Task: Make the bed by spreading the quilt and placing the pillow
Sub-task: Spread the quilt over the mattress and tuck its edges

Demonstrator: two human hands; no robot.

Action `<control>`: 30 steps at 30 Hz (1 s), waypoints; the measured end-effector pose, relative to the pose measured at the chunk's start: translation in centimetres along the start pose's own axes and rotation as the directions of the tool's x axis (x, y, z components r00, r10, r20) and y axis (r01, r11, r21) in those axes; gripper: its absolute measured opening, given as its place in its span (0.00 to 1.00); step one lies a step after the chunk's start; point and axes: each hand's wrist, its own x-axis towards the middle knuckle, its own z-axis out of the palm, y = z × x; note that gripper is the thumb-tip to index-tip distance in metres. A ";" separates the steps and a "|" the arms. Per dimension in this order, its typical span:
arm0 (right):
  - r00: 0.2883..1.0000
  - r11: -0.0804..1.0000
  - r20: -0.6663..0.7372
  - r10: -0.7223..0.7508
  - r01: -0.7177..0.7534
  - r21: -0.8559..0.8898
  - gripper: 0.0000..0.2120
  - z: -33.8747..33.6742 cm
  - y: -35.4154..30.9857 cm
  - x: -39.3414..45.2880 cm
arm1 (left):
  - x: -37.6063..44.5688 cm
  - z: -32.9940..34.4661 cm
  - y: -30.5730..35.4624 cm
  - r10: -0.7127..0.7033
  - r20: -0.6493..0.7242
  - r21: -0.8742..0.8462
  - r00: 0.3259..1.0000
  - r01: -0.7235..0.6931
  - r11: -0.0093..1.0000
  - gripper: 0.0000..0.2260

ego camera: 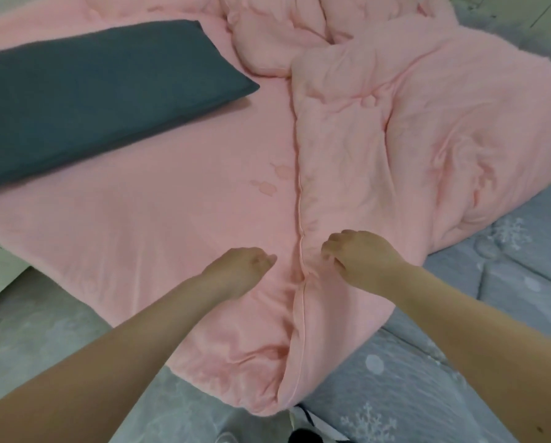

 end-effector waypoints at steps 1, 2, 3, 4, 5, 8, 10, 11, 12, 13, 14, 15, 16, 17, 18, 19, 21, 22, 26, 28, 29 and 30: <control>1.000 1.000 -0.003 -0.003 0.003 -0.014 0.17 0.1 1.2 0.7 | 1.0 0.5 0.0 -0.008 0.005 -0.017 1.000 0.008 1.000 0.18; 1.000 1.000 -0.013 -0.006 0.005 -0.022 0.17 0.3 2.2 1.3 | 1.7 1.1 -0.1 -0.031 0.012 -0.042 0.999 0.032 0.999 0.17; 1.000 0.999 -0.016 -0.010 0.009 -0.033 0.17 0.5 3.0 2.0 | 2.4 1.6 -0.1 -0.060 0.020 -0.068 0.998 0.061 0.996 0.16; 1.000 0.998 -0.014 -0.019 0.018 -0.056 0.17 0.7 3.9 2.7 | 3.0 2.1 -0.1 -0.087 0.027 -0.097 0.996 0.089 0.991 0.15; 0.999 0.995 -0.016 -0.032 0.030 -0.098 0.18 0.9 5.0 3.8 | 3.9 2.5 0.1 -0.106 0.027 -0.137 0.994 0.109 0.985 0.15; 0.999 0.983 0.020 -0.046 0.049 -0.177 0.22 1.2 7.4 7.1 | 5.8 3.3 1.2 -0.150 0.043 -0.285 0.988 0.156 0.946 0.15; 0.997 0.976 0.051 -0.064 0.074 -0.206 0.27 1.1 8.3 9.3 | 7.0 4.0 1.6 -0.162 0.108 -0.367 0.981 0.190 0.910 0.16; 0.993 0.968 0.080 -0.091 0.107 -0.227 0.31 1.1 8.8 10.6 | 7.7 4.6 1.7 -0.157 0.148 -0.431 0.976 0.207 0.879 0.17; 0.987 0.958 0.113 -0.118 0.143 -0.248 0.35 1.1 9.1 11.6 | 8.1 5.0 2.0 -0.150 0.183 -0.488 0.972 0.223 0.844 0.18; 0.979 0.945 0.151 -0.140 0.177 -0.276 0.38 0.9 9.3 12.6 | 8.3 5.4 2.3 -0.142 0.203 -0.522 0.969 0.229 0.822 0.19; 0.971 0.932 0.176 -0.165 0.212 -0.295 0.38 0.8 9.4 13.8 | 8.8 5.7 2.6 -0.140 0.206 -0.545 0.968 0.232 0.806 0.19; 0.965 0.922 0.184 -0.187 0.237 -0.305 0.36 0.7 9.5 14.8 | 9.2 6.1 2.8 -0.138 0.202 -0.567 0.969 0.231 0.790 0.18; 0.959 0.918 0.190 -0.212 0.262 -0.296 0.33 0.6 9.4 15.9 | 9.6 6.3 3.2 -0.135 0.192 -0.608 0.972 0.226 0.761 0.16; 0.950 0.915 0.205 -0.236 0.288 -0.283 0.31 0.7 9.3 16.9 | 10.0 6.4 3.5 -0.137 0.204 -0.659 0.969 0.239 0.713 0.16; 0.942 0.909 0.219 -0.256 0.312 -0.278 0.29 0.8 9.1 17.6 | 10.2 6.3 3.9 -0.140 0.244 -0.710 0.960 0.275 0.649 0.16; 0.928 0.888 0.238 -0.286 0.350 -0.297 0.29 0.9 8.8 18.6 | 10.6 6.0 4.0 -0.140 0.286 -0.759 0.948 0.313 0.571 0.17; 0.894 0.827 0.286 -0.346 0.435 -0.357 0.27 1.1 8.6 19.8 | 11.4 5.5 4.0 -0.120 0.335 -0.810 0.934 0.351 0.470 0.19; 0.880 0.798 0.315 -0.355 0.461 -0.388 0.25 1.3 8.6 20.0 | 11.7 5.4 3.9 -0.119 0.330 -0.812 0.936 0.346 0.471 0.18; 0.912 0.803 0.283 -0.298 0.399 -0.443 0.17 1.7 9.2 20.1 | 12.1 5.9 4.1 -0.162 0.242 -0.811 0.957 0.292 0.508 0.20; 0.927 0.773 0.129 -0.353 0.366 -0.518 0.13 1.5 9.9 19.7 | 11.9 5.9 4.7 -0.197 0.184 -0.820 0.963 0.261 0.509 0.23; 0.935 0.786 0.084 -0.343 0.335 -0.519 0.15 0.9 10.2 19.4 | 11.8 5.9 4.8 -0.218 0.146 -0.811 0.965 0.243 0.533 0.24; 0.936 0.784 0.060 -0.347 0.325 -0.529 0.16 0.8 10.7 19.1 | 11.8 5.8 5.0 -0.230 0.106 -0.799 0.967 0.221 0.560 0.23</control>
